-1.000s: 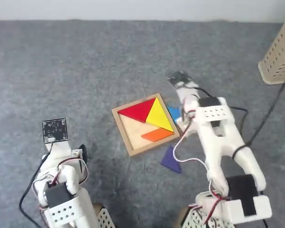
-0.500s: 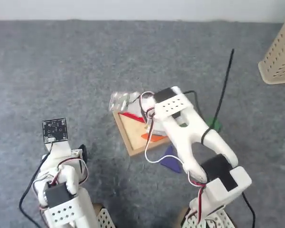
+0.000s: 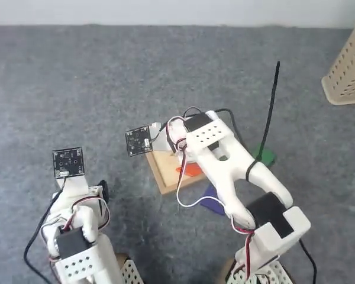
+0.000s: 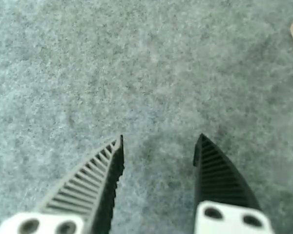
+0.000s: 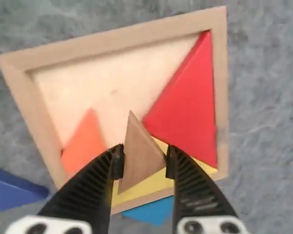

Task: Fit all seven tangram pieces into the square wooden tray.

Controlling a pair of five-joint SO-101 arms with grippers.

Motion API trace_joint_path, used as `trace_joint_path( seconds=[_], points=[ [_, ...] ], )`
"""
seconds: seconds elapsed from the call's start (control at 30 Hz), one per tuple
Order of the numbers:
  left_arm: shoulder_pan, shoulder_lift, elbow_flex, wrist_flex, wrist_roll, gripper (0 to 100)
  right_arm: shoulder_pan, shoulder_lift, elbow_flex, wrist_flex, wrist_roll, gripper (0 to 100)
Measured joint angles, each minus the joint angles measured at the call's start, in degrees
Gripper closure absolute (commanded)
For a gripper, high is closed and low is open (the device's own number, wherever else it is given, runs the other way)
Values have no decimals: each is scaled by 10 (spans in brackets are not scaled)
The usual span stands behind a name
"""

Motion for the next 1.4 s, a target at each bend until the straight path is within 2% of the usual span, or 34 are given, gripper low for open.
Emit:
trace_joint_path(
  seconds=[0.33, 0.5, 0.63, 0.83, 0.9, 1.0, 1.03, 1.1, 1.4],
  points=[
    [0, 0, 0, 0, 0, 775, -14, 0, 32, -22, 13, 879],
    [0, 0, 0, 0, 0, 775, -15, 0, 32, -22, -9, 834],
    [0, 0, 0, 0, 0, 775, -15, 0, 32, -22, -60, 793],
    [0, 0, 0, 0, 0, 775, -15, 0, 32, -1, -76, 794],
    [0, 0, 0, 0, 0, 775, -15, 0, 32, 1, -77, 828],
    [0, 0, 0, 0, 0, 775, -15, 0, 31, 2, -87, 976],
    [0, 0, 0, 0, 0, 775, -15, 0, 27, 4, -99, 998],
    [0, 0, 0, 0, 0, 775, -15, 0, 15, 4, -141, 975],
    [0, 0, 0, 0, 0, 775, -15, -15, 18, 1, -394, 994]
  ],
)
